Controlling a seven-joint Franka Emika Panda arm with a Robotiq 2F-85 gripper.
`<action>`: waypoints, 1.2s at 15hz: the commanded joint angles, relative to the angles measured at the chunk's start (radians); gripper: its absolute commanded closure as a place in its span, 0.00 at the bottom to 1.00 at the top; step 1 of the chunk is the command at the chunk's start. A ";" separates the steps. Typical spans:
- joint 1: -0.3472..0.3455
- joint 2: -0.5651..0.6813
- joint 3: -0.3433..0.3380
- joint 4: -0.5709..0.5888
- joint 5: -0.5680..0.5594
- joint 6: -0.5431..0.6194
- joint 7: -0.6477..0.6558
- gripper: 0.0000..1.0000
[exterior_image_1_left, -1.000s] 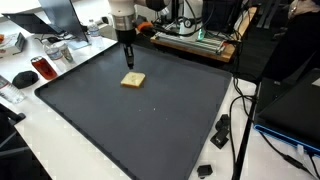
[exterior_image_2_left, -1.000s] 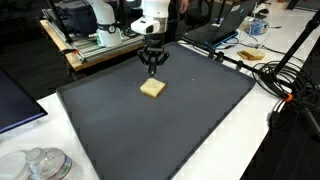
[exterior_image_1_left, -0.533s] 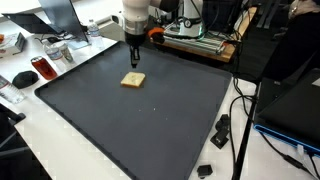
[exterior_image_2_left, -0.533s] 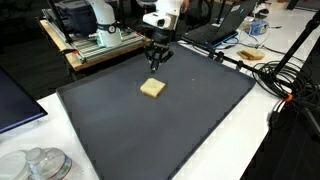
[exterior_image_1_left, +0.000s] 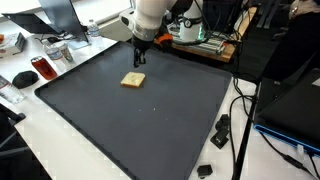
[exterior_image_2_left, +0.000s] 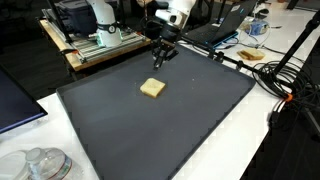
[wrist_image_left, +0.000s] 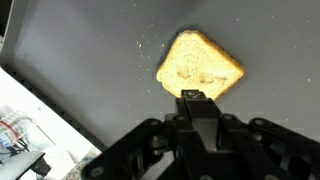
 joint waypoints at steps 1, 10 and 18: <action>0.012 0.058 0.036 0.073 -0.058 -0.091 0.059 0.95; 0.026 0.202 0.075 0.227 -0.043 -0.246 0.028 0.95; 0.006 0.293 0.089 0.394 0.026 -0.405 -0.123 0.95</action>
